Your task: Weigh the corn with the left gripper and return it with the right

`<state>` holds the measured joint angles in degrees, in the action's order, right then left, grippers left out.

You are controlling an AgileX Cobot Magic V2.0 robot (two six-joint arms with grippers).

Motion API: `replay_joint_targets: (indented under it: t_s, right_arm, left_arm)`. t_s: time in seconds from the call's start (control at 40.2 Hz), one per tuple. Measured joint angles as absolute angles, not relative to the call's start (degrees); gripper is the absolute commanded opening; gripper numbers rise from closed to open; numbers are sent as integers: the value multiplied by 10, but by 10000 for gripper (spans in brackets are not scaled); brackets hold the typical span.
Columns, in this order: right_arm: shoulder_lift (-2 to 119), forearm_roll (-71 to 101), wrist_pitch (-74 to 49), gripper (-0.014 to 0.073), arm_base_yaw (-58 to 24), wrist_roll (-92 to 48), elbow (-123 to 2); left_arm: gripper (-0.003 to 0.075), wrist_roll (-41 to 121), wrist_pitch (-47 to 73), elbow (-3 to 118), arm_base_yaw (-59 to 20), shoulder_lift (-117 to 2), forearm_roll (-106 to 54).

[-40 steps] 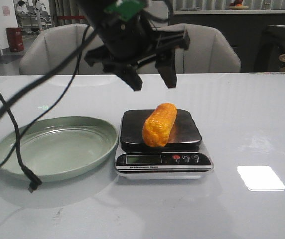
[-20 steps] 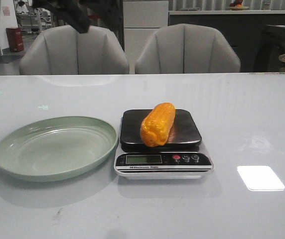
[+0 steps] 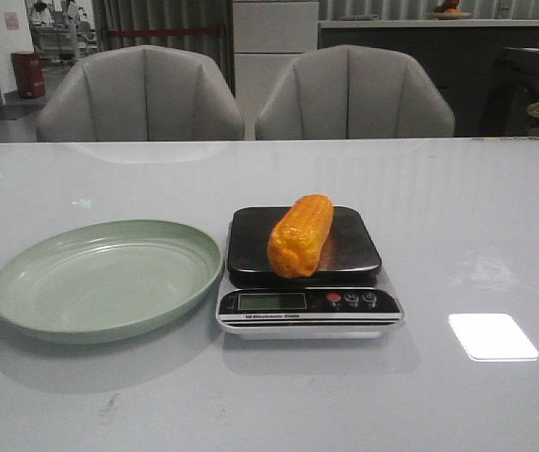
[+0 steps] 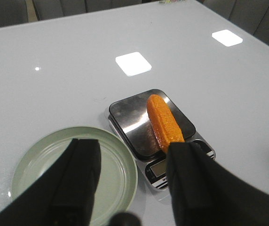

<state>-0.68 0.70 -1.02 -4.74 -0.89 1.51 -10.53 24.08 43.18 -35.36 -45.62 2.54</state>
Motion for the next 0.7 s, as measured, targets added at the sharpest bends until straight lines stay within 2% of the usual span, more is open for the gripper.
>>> replay_joint_targets:
  t_s: [0.373, 0.472, 0.596, 0.696]
  right_arm:
    - [-7, 7, -10, 166, -47, -9, 15]
    - [-7, 7, -10, 166, -47, -9, 15]
    - [-7, 7, -10, 166, -47, -9, 15]
    - [-7, 7, -10, 166, -47, -9, 15]
  left_arm:
    - [382, -86, 256, 311, -354, -219, 49]
    - [303, -80, 257, 280, -354, -161, 56]
    - [99, -76, 257, 250, -354, -95, 61]
    - [120, -67, 257, 239, -354, -50, 63]
